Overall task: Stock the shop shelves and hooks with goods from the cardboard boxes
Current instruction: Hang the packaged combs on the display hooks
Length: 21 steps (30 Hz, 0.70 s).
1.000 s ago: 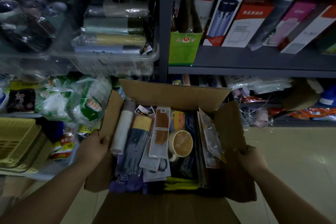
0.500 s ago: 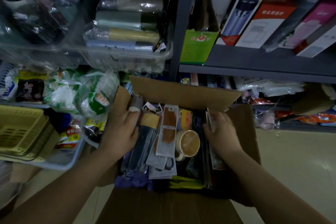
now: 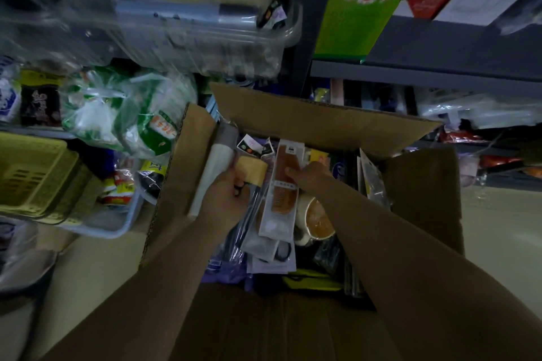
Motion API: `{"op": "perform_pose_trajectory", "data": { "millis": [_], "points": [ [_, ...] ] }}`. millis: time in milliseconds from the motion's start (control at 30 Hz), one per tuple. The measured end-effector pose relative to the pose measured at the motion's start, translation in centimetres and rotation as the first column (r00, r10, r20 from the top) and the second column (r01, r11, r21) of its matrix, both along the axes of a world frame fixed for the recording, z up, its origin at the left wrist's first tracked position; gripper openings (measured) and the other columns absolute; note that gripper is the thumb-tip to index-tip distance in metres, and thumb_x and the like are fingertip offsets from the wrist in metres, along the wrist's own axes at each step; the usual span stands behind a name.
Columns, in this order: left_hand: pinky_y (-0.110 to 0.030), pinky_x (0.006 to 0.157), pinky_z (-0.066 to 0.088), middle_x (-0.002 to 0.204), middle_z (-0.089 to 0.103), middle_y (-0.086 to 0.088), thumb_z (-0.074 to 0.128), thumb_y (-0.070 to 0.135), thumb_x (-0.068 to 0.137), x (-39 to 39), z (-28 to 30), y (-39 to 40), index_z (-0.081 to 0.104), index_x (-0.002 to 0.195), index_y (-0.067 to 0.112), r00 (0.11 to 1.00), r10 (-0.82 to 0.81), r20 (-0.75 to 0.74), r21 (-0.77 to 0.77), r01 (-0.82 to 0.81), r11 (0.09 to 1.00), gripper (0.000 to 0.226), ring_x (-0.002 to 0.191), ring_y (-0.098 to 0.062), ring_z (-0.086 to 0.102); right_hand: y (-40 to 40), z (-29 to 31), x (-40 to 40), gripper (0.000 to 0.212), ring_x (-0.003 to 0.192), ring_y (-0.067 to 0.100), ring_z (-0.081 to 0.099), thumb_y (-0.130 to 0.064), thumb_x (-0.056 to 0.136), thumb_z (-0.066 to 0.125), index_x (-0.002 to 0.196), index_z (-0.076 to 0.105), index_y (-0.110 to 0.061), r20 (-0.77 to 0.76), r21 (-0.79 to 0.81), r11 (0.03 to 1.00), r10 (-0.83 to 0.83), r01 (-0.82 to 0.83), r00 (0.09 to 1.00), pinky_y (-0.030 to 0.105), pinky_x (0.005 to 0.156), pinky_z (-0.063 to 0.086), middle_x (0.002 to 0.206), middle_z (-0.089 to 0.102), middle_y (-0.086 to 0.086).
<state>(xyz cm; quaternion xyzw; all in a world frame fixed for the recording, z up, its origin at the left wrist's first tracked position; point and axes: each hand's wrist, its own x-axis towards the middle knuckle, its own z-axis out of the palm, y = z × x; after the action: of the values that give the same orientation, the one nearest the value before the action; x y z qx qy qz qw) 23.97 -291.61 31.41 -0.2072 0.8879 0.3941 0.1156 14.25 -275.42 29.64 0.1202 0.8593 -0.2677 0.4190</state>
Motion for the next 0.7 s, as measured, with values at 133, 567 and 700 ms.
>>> {"op": "perform_pose_trajectory", "data": {
  "millis": [133,567,700],
  "points": [
    [-0.039,0.082,0.049,0.090,0.063,-0.019,0.057,0.001,0.086,-0.1,-0.8,0.0,0.060,0.095,0.002,0.999,0.036,0.003,0.003,-0.036,0.999,0.009,0.082,-0.031,0.059,-0.3,-0.5,-0.6,0.044,0.108,0.030,0.062,-0.031,0.090,0.065,0.119,0.058,0.001,0.144,-0.119,0.971,-0.192,0.210,0.971,0.031,0.077,0.048,0.119,0.063,0.018],
    [-0.026,0.080,0.045,0.094,0.058,-0.008,0.057,0.000,0.088,0.6,1.0,-0.2,0.060,0.102,0.000,1.000,0.028,0.011,0.101,-0.029,0.994,0.014,0.087,-0.025,0.058,4.3,3.6,1.3,0.027,0.101,0.032,0.065,-0.011,0.092,0.060,0.118,0.060,-0.005,0.282,-0.526,0.687,-0.416,0.502,0.865,0.050,0.092,0.051,0.108,0.067,0.013],
    [-0.008,0.073,0.044,0.092,0.062,0.004,0.062,0.018,0.090,0.7,3.5,2.4,0.058,0.092,0.021,0.997,0.022,0.073,0.423,-0.051,0.905,0.005,0.087,-0.011,0.059,5.1,5.8,1.9,0.025,0.101,0.035,0.066,-0.011,0.090,0.062,0.114,0.063,-0.004,0.202,-0.625,0.614,-0.470,0.482,0.860,0.052,0.091,0.052,0.111,0.068,0.018]
  ]
}}
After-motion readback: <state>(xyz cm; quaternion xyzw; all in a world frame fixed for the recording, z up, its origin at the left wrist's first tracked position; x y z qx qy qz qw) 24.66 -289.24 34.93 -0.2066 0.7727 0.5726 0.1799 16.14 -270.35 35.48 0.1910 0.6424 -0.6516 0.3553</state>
